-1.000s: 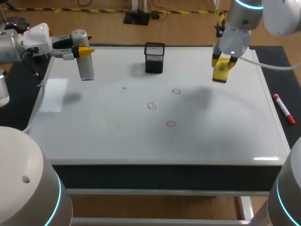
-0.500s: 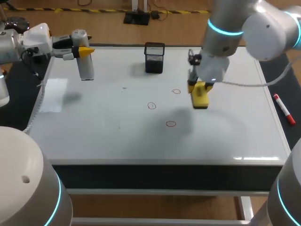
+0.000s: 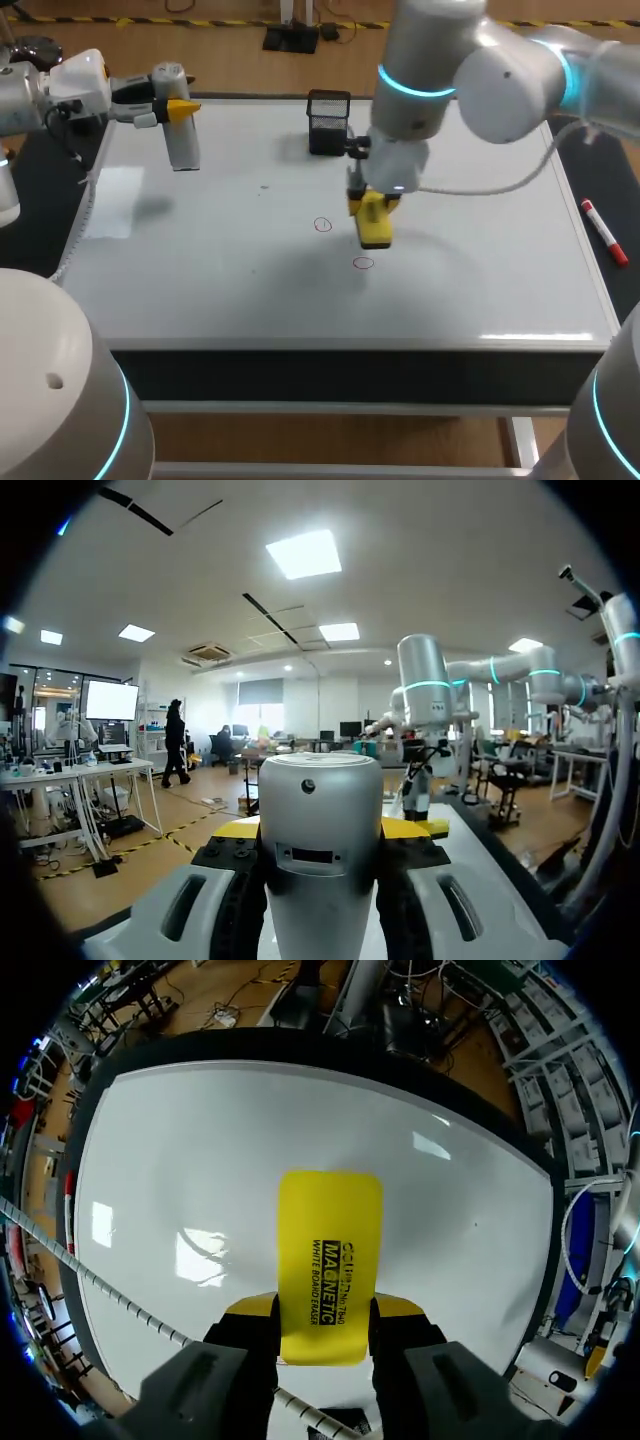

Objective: Pick up the inspection probe, press it on each red-marked spot on the whiteboard one by one, put down the probe, pick up the eraser, and wipe off all the red marks.

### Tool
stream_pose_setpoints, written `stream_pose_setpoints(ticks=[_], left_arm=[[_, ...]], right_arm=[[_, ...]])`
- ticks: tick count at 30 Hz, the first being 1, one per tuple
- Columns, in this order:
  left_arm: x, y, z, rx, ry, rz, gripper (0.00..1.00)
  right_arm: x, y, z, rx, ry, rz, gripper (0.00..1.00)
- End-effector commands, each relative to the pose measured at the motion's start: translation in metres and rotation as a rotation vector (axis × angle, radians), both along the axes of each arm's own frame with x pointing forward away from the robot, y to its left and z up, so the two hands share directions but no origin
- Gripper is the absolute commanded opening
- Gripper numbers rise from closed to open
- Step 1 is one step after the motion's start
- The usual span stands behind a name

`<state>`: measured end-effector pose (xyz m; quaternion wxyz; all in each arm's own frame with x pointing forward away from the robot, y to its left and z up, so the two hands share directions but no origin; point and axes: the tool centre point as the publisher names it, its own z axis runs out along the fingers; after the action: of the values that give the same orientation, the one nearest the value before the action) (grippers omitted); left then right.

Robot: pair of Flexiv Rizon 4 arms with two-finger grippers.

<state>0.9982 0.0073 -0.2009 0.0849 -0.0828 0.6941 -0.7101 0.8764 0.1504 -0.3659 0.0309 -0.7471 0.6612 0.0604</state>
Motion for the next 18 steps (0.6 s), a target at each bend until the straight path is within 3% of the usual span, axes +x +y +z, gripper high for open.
stream_pose_setpoints(ticks=[1, 9, 18], left_arm=[[0.001, 0.0, 0.0, -0.002, 0.0, -0.004, 0.0], [0.001, 0.0, 0.0, -0.002, 0.0, -0.004, 0.0], [0.001, 0.0, 0.0, -0.002, 0.0, -0.004, 0.0]], right_arm=[[0.014, 0.037, -0.012, -0.047, 0.017, 0.005, 0.0], [0.026, 0.074, -0.023, -0.036, 0.014, -0.011, 0.0], [0.034, 0.096, -0.043, -0.037, 0.033, -0.003, 0.0]])
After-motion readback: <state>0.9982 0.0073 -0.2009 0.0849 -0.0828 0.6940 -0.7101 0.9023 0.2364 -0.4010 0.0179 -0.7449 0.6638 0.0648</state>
